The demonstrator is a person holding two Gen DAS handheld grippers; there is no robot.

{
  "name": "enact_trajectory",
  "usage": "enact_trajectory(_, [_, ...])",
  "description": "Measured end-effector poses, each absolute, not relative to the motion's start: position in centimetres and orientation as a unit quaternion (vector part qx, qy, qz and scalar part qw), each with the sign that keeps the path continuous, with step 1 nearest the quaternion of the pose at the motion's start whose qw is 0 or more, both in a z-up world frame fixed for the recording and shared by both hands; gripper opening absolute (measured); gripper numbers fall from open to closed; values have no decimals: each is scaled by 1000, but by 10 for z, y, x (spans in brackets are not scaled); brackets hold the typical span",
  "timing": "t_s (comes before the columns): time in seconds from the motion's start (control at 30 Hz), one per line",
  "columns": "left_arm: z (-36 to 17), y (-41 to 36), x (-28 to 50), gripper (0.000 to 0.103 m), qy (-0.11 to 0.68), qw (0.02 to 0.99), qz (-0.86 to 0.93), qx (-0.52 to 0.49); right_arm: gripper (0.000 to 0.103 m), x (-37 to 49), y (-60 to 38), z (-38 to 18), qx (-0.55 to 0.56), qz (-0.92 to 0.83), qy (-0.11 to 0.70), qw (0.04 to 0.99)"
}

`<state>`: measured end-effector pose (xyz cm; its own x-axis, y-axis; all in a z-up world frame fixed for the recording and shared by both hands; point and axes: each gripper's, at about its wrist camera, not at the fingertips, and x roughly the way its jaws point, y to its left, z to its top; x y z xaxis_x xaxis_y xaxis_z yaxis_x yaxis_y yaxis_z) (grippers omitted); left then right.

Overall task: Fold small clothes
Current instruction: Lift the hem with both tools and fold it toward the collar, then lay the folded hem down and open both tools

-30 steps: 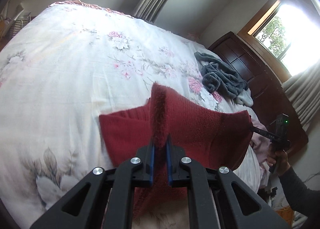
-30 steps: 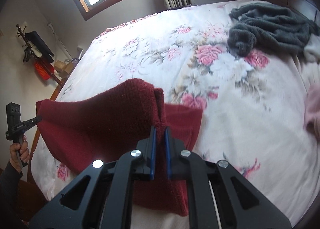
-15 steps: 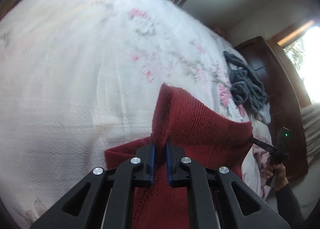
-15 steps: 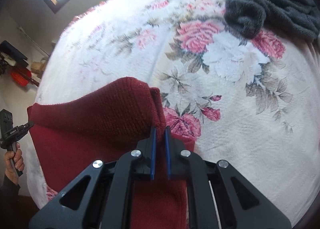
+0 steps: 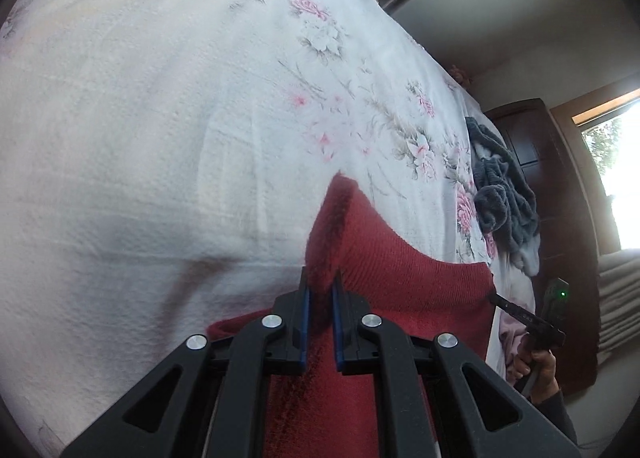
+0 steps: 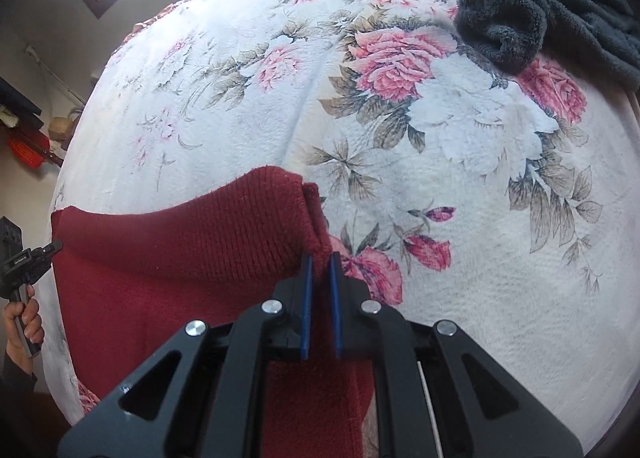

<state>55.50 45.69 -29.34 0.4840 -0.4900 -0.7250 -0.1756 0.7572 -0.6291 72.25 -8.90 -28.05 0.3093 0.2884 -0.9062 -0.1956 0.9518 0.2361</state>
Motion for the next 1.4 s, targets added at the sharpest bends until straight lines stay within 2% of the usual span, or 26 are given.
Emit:
enact_trajectory(0.33, [-364,466,575,8,549,762,-50,-341,7,739,-94,-330,60,128,585,799])
enact_trajectory(0.43, [-377,467,575,13,561,751,-40,-347,10,743,-96,-346,63,127,590,795])
enact_trajectory(0.5, [-367,469,571,20,553,762,-19,-336,14,743,-97,-349,66,133,585,798])
enact_trajectory(0.57, [-326,469,556,28,495,810,-10,-314,20,732,-106,-331,102,136,555,814])
enact_trajectory(0.67, [-298,451,545,28,461,818,-97,-331,26,712,-116,-307,136,152,515,833])
enact_trajectory(0.77, [-310,423,550,29,494,796,-145,-319,25,702,-110,-315,160,190,533,809])
enact_trajectory(0.8, [-322,419,553,29,516,788,-135,-309,26,702,-107,-324,160,193,547,798])
enact_trajectory(0.87, [-356,424,558,25,562,767,-84,-299,18,706,-107,-349,163,180,581,777])
enact_trajectory(0.9, [-367,429,557,16,571,761,-73,-299,0,708,-111,-356,160,169,584,777])
enact_trajectory(0.93, [-373,435,555,5,573,758,-63,-304,0,710,-116,-360,162,160,587,777])
enact_trajectory(0.97, [-370,440,552,3,569,758,-60,-315,0,711,-121,-361,178,159,589,772])
enact_trajectory(1.0, [-362,443,549,5,561,761,-59,-321,0,711,-127,-356,200,155,588,768])
enact_trajectory(1.03, [-347,445,542,13,544,769,-72,-327,7,706,-128,-346,209,160,578,772])
enact_trajectory(1.13, [-310,431,511,14,509,781,-152,-329,9,676,-116,-315,216,221,553,774])
enact_trajectory(1.23, [-320,411,482,14,531,769,-174,-308,9,640,-104,-316,213,262,557,758])
enact_trajectory(1.27, [-331,409,478,14,545,769,-159,-293,9,631,-101,-326,205,262,567,753])
enact_trajectory(1.3, [-344,410,475,13,556,766,-145,-288,3,628,-99,-335,197,256,576,751])
enact_trajectory(1.33, [-356,417,474,3,560,761,-137,-298,0,627,-100,-345,194,246,583,750])
enact_trajectory(1.4, [-355,426,473,2,552,760,-128,-318,0,632,-110,-354,224,241,583,743])
